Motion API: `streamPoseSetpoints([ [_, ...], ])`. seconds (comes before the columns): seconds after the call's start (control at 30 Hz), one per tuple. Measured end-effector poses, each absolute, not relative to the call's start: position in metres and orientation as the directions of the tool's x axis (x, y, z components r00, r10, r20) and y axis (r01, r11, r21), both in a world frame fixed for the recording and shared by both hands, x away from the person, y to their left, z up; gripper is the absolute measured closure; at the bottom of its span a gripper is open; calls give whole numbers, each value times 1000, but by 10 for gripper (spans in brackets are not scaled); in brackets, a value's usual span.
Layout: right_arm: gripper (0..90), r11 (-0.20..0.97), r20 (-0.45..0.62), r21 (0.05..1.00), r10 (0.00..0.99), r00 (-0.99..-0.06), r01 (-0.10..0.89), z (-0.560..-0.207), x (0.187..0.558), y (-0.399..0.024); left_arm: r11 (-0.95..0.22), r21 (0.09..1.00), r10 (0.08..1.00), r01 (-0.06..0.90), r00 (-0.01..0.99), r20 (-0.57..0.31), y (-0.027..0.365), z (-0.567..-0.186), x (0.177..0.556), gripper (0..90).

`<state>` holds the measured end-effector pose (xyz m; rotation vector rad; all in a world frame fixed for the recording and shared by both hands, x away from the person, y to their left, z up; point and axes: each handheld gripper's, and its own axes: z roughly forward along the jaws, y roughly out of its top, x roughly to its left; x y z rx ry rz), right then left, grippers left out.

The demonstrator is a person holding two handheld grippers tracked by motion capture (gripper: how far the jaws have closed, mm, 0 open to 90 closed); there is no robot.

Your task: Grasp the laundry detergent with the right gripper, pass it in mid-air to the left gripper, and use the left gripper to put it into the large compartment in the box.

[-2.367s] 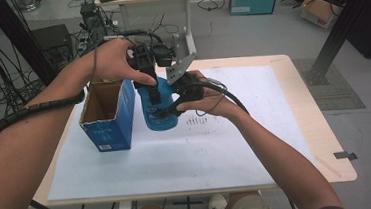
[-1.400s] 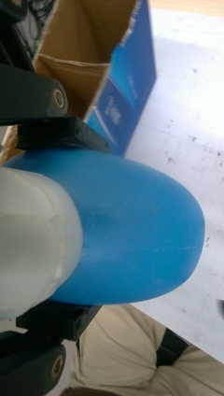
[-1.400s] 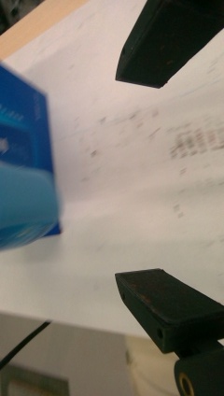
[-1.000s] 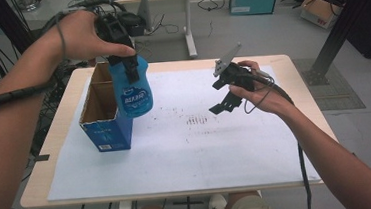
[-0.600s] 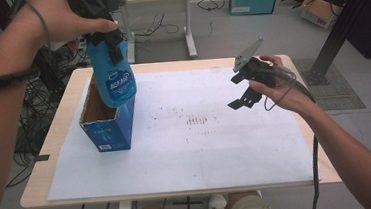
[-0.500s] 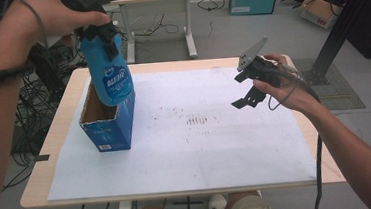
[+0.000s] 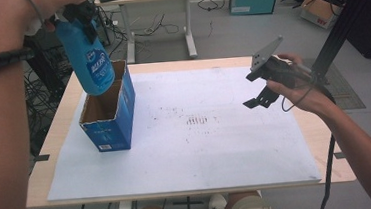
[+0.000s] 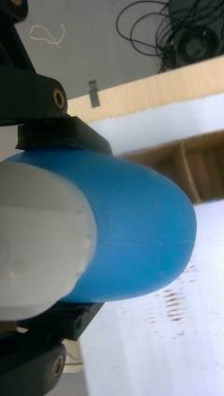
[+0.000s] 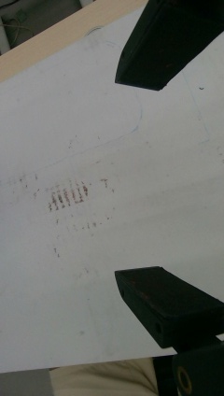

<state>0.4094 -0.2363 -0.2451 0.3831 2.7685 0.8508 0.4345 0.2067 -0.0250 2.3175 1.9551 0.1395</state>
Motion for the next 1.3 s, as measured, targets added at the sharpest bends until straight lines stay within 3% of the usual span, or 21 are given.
streamPoseSetpoints([
  [0.47, 62, 793, -156, 582, 323, -934, 177, -241, 406, -259, 3, 186, 1000, 983, -3, 1, 231, -21, 441, 365],
  [1.3, 62, 787, -142, 581, 349, -926, 207, -241, 405, -270, 69, 192, 998, 979, -67, -16, 238, -34, 449, 366],
])
